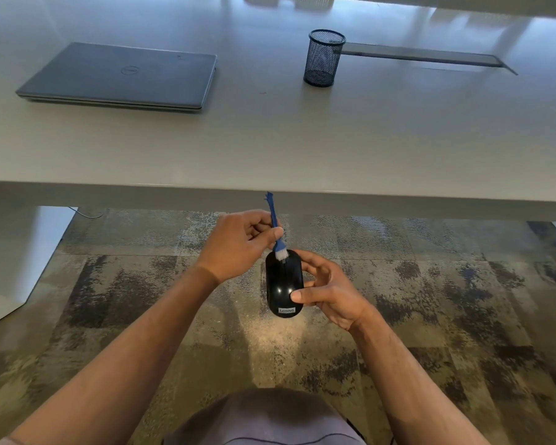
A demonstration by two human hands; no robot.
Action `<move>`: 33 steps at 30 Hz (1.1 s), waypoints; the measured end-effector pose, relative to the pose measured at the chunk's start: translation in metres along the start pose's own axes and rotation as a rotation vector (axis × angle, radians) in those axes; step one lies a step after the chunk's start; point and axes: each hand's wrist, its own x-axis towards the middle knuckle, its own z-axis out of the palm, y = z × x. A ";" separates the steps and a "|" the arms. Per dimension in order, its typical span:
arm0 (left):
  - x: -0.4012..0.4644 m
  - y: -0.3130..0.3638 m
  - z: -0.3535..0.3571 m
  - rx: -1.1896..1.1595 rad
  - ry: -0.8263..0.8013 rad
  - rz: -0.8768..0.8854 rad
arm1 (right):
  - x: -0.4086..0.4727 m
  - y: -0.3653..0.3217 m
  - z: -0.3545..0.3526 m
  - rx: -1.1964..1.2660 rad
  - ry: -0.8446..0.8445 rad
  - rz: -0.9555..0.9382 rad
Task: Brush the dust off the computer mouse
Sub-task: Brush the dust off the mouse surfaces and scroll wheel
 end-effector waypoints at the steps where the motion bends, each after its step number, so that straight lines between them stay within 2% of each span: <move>1: -0.001 0.002 0.001 -0.004 -0.014 0.007 | 0.000 0.000 0.000 -0.002 -0.001 -0.001; 5: -0.004 0.004 0.002 0.088 -0.060 0.059 | 0.002 0.000 0.001 -0.014 -0.006 -0.007; 10: 0.002 0.000 -0.001 0.215 -0.030 0.104 | 0.000 0.000 0.000 -0.004 -0.019 0.013; 16: 0.000 0.006 0.002 0.109 -0.043 0.123 | -0.001 -0.001 -0.001 0.004 -0.005 -0.002; 23: 0.007 -0.005 0.005 0.291 -0.051 0.156 | -0.003 0.001 -0.003 -0.009 0.000 -0.002; 25: 0.008 -0.005 0.004 0.267 -0.013 0.141 | -0.003 0.001 -0.004 -0.008 0.009 -0.003; 29: 0.005 0.003 0.006 0.026 -0.008 0.100 | -0.002 0.000 -0.004 0.001 0.003 -0.005; 33: 0.007 -0.003 0.009 0.120 -0.052 0.094 | -0.001 -0.001 -0.002 -0.006 -0.004 0.002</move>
